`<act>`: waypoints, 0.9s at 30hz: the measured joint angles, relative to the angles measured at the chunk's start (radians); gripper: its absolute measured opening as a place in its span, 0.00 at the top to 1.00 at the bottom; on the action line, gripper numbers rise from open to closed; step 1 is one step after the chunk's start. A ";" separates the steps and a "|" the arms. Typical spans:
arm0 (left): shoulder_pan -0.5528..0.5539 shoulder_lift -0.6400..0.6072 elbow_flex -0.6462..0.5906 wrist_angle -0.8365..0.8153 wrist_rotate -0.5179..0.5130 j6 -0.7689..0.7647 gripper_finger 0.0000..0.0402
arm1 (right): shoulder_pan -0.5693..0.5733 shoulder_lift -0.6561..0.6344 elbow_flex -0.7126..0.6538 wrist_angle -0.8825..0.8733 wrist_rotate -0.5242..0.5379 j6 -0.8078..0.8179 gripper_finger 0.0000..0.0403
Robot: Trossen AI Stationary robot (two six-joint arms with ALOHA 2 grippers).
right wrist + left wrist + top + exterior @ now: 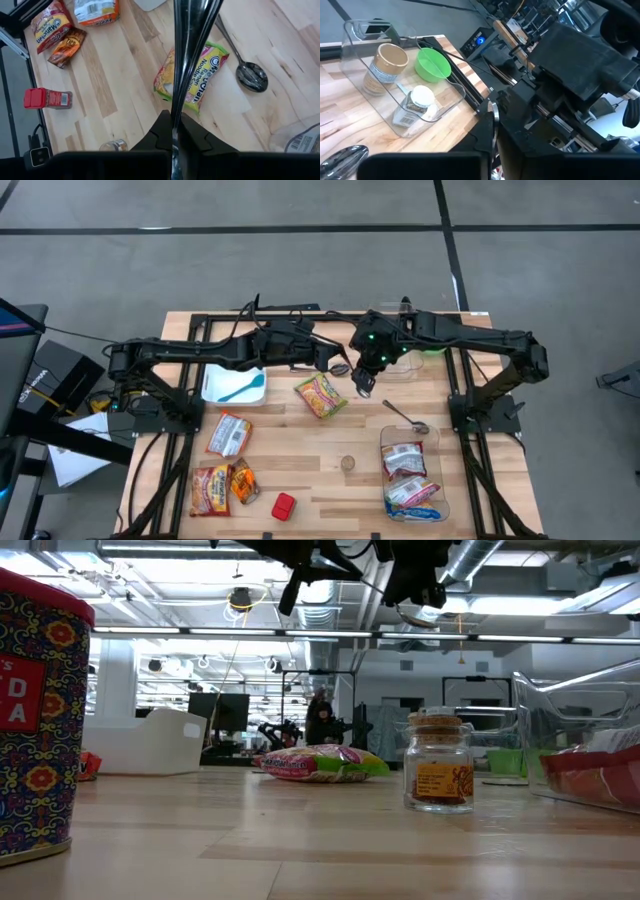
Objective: Pick & Place Food Item
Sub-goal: Put the silver spoon into the white bin
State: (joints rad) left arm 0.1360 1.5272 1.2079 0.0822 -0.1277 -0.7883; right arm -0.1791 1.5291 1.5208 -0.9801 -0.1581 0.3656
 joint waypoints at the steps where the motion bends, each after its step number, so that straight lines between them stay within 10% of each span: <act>1: 0.000 0.000 0.000 0.000 -0.004 0.000 0.98 | 0.000 0.000 0.000 0.001 0.000 0.000 1.00; 14: 0.000 -0.001 0.000 0.002 -0.008 0.003 0.99 | 0.002 0.000 0.000 0.015 -0.006 -0.007 0.95; 27: 0.000 -0.002 0.000 0.002 -0.006 0.006 1.00 | 0.003 0.000 0.000 0.080 -0.031 -0.007 0.55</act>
State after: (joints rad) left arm 0.1356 1.5257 1.2079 0.0845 -0.1337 -0.7826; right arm -0.1761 1.5288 1.5208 -0.9005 -0.1890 0.3582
